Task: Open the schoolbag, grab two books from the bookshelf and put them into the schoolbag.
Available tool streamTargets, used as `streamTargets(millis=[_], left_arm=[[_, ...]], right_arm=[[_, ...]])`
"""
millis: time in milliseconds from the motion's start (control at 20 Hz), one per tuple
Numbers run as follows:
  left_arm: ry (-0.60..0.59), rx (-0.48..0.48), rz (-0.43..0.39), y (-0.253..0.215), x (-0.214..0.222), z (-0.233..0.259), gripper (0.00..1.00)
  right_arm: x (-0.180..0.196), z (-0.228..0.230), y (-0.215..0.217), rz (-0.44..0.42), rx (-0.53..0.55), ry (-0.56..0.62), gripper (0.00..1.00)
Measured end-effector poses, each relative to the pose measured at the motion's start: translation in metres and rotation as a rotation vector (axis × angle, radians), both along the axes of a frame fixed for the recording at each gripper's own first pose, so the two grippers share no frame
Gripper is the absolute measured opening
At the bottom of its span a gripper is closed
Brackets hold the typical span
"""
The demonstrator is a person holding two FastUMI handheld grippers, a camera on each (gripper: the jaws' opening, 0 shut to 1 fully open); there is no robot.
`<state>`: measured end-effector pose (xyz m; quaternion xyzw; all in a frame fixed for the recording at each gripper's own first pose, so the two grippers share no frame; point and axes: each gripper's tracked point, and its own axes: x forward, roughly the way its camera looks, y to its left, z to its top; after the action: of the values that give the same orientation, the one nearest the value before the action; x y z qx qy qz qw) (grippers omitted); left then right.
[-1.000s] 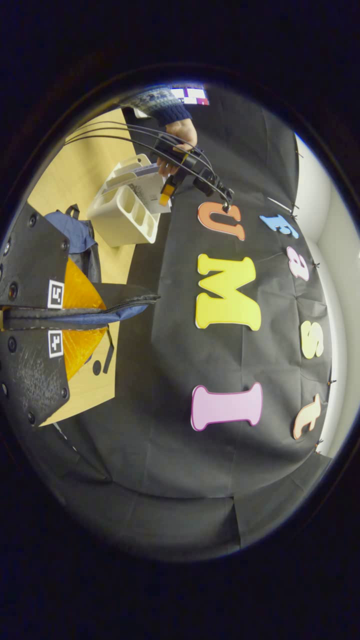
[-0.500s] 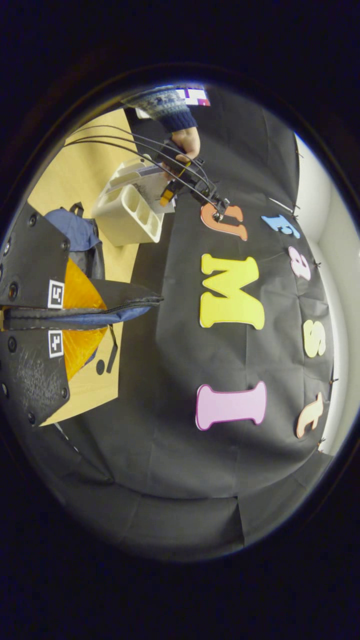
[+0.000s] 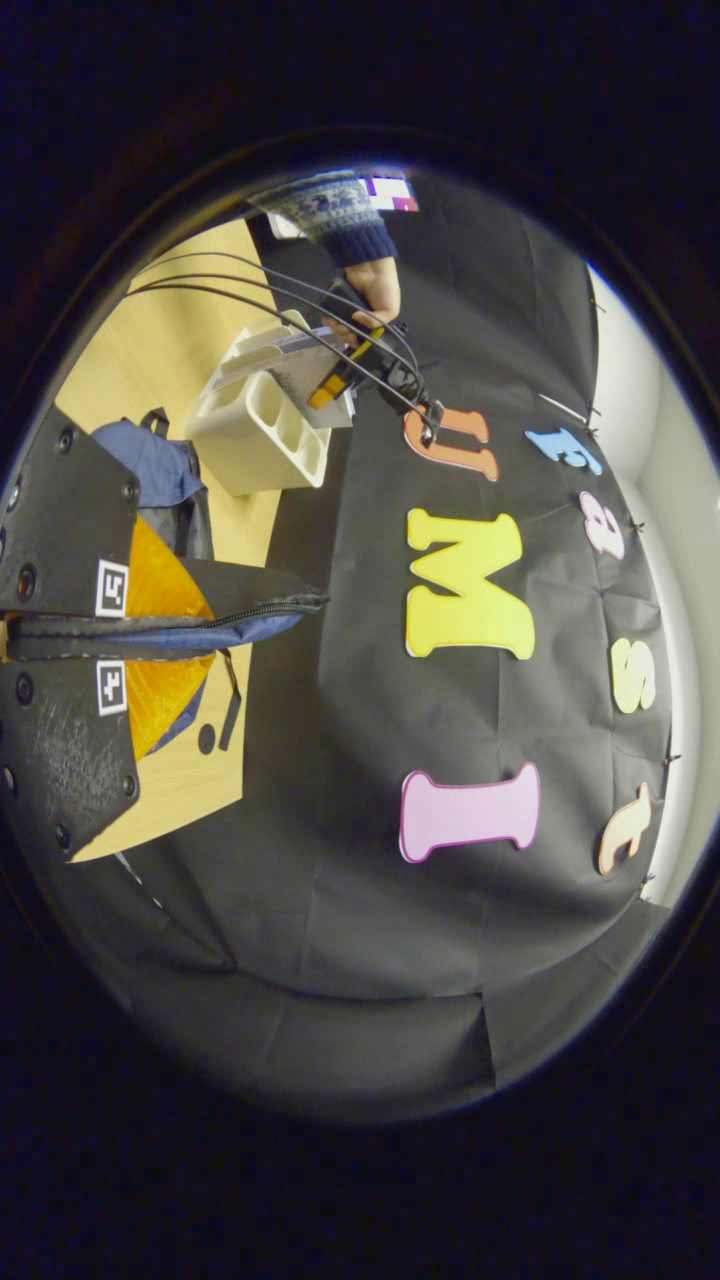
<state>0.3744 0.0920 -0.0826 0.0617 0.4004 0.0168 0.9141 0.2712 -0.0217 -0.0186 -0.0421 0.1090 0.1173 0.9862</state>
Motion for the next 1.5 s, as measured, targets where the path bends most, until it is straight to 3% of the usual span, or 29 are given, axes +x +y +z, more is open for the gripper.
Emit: streamTargets(millis=[300,400,850,1000,1050,1300,1450,1500], left_arm=[[-0.004,-0.079,0.013,-0.003,-0.037,0.015,0.46],[-0.026,-0.097,0.008,-0.002,-0.052,0.023,0.49],[-0.125,-0.216,0.016,0.009,-0.148,0.045,0.46],[-0.128,-0.305,0.035,0.009,-0.178,0.037,0.50],[-0.128,-0.340,0.049,0.011,-0.187,0.033,0.46],[-0.120,-0.593,0.126,-0.001,-0.226,0.015,0.46],[-0.159,-0.670,0.128,-0.016,-0.235,0.013,0.50],[-0.171,-0.697,0.121,-0.024,-0.237,0.014,0.46]], right_arm=[[0.000,-0.006,-0.001,-0.012,0.023,0.023,0.01],[-0.001,-0.007,-0.001,-0.017,0.026,0.026,0.01],[0.003,-0.009,0.013,-0.006,-0.008,0.012,0.01],[0.004,-0.012,0.020,0.003,0.001,0.022,0.01],[0.004,-0.012,0.021,0.004,0.001,0.022,0.01],[0.006,-0.011,0.022,0.001,-0.015,0.017,0.01],[0.008,-0.008,0.022,-0.006,-0.011,0.018,0.01],[0.007,-0.008,0.023,-0.007,-0.012,0.019,0.01]])
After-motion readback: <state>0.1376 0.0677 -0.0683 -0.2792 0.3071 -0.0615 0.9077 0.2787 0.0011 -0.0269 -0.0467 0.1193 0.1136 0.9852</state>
